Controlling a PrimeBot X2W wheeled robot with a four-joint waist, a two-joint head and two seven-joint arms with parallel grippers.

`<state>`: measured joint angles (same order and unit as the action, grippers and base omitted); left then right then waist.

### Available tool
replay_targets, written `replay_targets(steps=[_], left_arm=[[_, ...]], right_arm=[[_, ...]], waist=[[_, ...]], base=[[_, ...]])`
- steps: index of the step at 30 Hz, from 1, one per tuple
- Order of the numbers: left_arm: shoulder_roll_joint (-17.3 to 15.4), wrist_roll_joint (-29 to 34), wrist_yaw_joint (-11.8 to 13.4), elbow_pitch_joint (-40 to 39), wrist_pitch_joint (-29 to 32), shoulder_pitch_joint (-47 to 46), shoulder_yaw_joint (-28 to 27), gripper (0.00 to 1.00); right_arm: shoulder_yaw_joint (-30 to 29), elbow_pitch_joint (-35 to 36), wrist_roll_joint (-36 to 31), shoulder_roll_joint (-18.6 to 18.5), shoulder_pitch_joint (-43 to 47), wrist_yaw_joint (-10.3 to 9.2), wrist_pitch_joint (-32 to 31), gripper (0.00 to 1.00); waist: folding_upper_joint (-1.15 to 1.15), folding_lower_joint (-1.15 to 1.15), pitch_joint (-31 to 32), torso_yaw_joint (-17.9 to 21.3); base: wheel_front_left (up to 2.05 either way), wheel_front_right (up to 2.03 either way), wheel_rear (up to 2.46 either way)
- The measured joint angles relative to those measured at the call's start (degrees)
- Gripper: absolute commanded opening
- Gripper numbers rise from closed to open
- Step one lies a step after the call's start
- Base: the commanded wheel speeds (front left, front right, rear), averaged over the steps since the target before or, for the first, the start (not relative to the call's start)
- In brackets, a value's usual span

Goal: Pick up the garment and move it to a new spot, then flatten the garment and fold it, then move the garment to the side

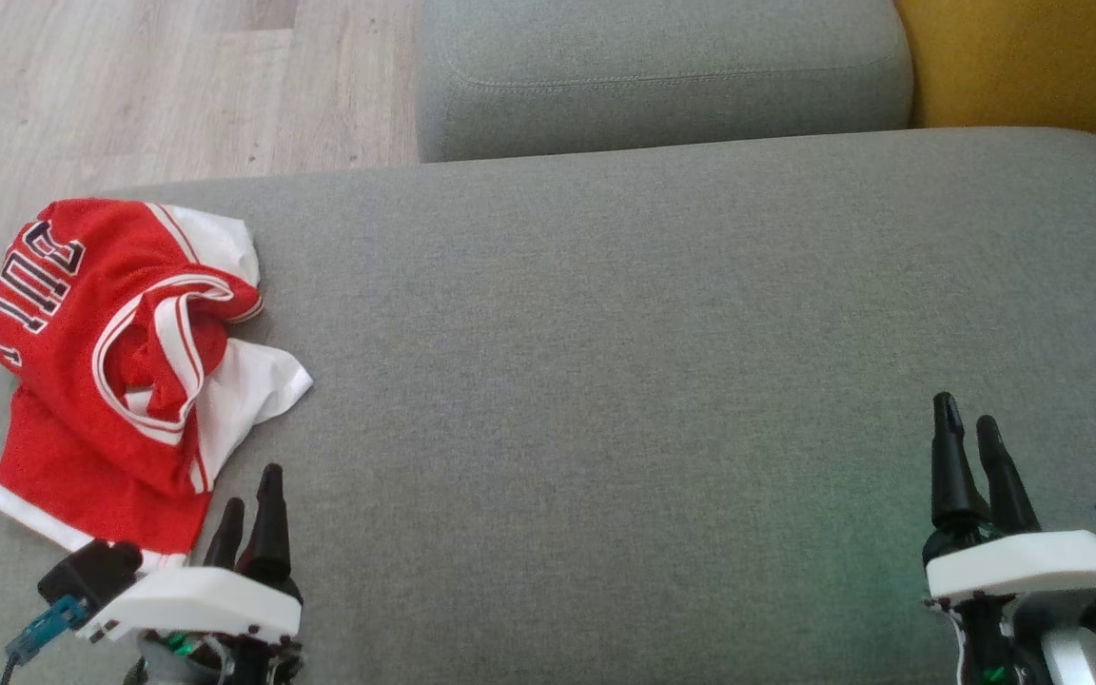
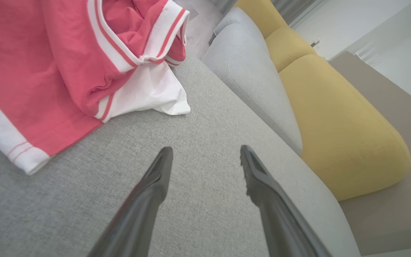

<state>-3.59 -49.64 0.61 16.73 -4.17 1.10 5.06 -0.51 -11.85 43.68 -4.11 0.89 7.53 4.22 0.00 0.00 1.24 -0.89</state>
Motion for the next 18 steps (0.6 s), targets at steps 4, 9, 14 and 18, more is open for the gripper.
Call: replay_targets(steps=[4, 9, 14, 18], left_arm=[[-0.20, 3.26, 0.44, -0.12, -0.57, 0.03, 0.49, 1.00], [-0.84, 7.48, 0.98, -0.97, -1.57, 0.40, 1.55, 1.00], [-1.35, 11.41, 1.43, -1.35, -2.50, 1.36, 1.87, 1.00], [-1.58, 14.47, 1.93, -1.49, -3.07, 1.36, 2.16, 1.00]], right_arm=[[0.20, 0.10, -3.16, -0.04, 0.04, 0.00, 0.67, 1.00], [0.56, 0.20, -7.03, -0.09, 0.30, 0.00, 1.41, 1.00], [0.92, 0.07, -10.74, -0.22, 1.28, 0.00, 2.02, 1.00], [1.16, 0.00, -13.78, -0.34, 1.27, 0.00, 2.92, 1.00]], waist=[[0.00, 0.00, 0.03, -0.06], [0.00, 0.00, 0.08, -0.18], [0.00, 0.00, 0.17, -0.25], [0.00, 0.00, 0.20, -0.26]], base=[[0.00, 0.00, 0.00], [0.00, 0.00, 0.00], [0.00, 0.00, 0.00], [0.00, 0.00, 0.00]])
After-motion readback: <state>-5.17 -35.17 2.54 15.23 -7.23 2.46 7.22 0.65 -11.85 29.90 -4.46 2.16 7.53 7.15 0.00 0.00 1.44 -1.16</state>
